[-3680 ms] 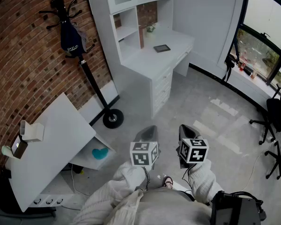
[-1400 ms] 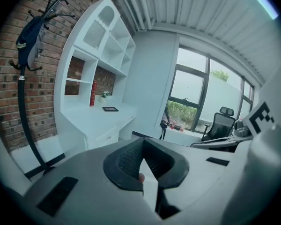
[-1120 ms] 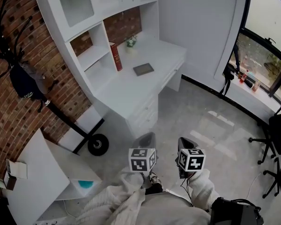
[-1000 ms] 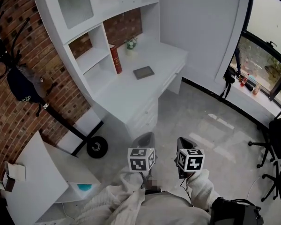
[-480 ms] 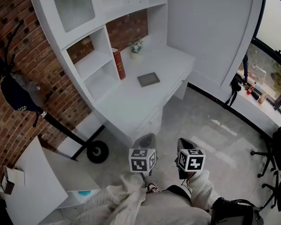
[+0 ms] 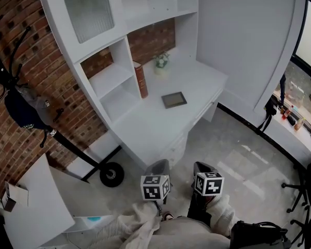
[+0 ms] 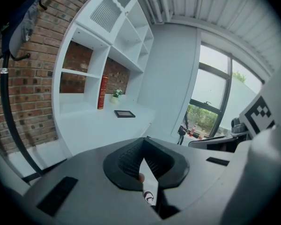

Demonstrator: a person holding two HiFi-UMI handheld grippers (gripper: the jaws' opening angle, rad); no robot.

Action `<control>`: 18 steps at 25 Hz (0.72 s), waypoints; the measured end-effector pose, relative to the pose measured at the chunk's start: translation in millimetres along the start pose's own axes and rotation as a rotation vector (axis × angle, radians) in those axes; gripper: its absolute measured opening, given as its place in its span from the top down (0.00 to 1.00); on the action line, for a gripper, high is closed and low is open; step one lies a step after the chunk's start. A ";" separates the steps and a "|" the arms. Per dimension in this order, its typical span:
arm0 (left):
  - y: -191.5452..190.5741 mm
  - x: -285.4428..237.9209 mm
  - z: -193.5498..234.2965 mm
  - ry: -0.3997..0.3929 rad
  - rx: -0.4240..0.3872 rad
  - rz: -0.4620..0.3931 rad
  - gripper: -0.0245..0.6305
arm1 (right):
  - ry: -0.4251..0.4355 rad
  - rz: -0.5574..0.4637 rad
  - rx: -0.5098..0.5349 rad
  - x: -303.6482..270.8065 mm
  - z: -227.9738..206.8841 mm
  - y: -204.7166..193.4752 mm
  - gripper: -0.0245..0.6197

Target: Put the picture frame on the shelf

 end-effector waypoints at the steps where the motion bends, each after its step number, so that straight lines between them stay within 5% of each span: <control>1: 2.2 -2.9 4.1 0.018 0.009 -0.008 0.95 | 0.010 -0.003 0.005 -7.6 -1.4 5.0 0.92; 18: 67.9 -120.8 17.3 0.163 0.033 -0.049 0.95 | 0.118 -0.011 0.011 -134.8 -76.0 120.0 0.92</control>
Point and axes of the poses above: the fingertips, and each gripper's own axes: x backward along the fingers, z to its left, y out of its top, the point moved 10 cm from there along x, backward along the fingers, and after that the axes turned 8 degrees about -y, right-handed, at the moved point
